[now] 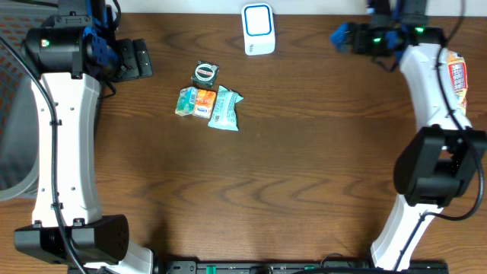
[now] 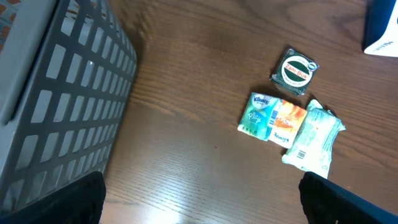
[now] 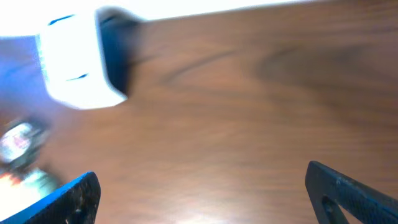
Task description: Scan the item barcode
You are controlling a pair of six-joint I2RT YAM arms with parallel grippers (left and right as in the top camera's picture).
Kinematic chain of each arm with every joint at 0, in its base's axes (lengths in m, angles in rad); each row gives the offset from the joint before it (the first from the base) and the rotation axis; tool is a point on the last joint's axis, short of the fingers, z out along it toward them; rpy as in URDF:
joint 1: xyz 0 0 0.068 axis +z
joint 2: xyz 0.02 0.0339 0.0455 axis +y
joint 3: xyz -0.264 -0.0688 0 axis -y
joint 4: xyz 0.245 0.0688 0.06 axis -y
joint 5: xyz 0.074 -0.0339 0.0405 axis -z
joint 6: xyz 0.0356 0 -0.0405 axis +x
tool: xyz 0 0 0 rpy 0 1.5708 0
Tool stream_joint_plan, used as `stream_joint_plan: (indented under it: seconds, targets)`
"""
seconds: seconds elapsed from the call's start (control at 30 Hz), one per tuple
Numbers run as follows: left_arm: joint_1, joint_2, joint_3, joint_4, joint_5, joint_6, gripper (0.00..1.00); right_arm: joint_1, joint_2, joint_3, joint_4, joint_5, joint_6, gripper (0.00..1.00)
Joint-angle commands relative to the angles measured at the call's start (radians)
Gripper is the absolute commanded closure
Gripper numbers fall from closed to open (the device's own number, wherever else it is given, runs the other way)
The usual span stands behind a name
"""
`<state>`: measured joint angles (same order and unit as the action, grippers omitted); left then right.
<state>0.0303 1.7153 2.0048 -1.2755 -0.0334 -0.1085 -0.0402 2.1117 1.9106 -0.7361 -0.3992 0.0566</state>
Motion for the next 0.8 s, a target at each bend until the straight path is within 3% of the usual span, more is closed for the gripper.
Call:
stream_joint_plan:
  seconds: [0.0,0.4,0.77]
  targets:
    - [0.004,0.004,-0.005,0.0,-0.016,-0.009,0.02,0.068,-0.017,0.006,-0.05,-0.078,0.04,0.01]
    - [0.004,0.004,-0.005,0.0,-0.016,-0.009,0.02,0.286,-0.015,0.006,-0.111,-0.018,0.039,0.01]
    - [0.004,0.004,-0.005,0.0,-0.016,-0.009,0.02,0.317,-0.015,0.006,-0.095,-0.021,0.04,0.01]
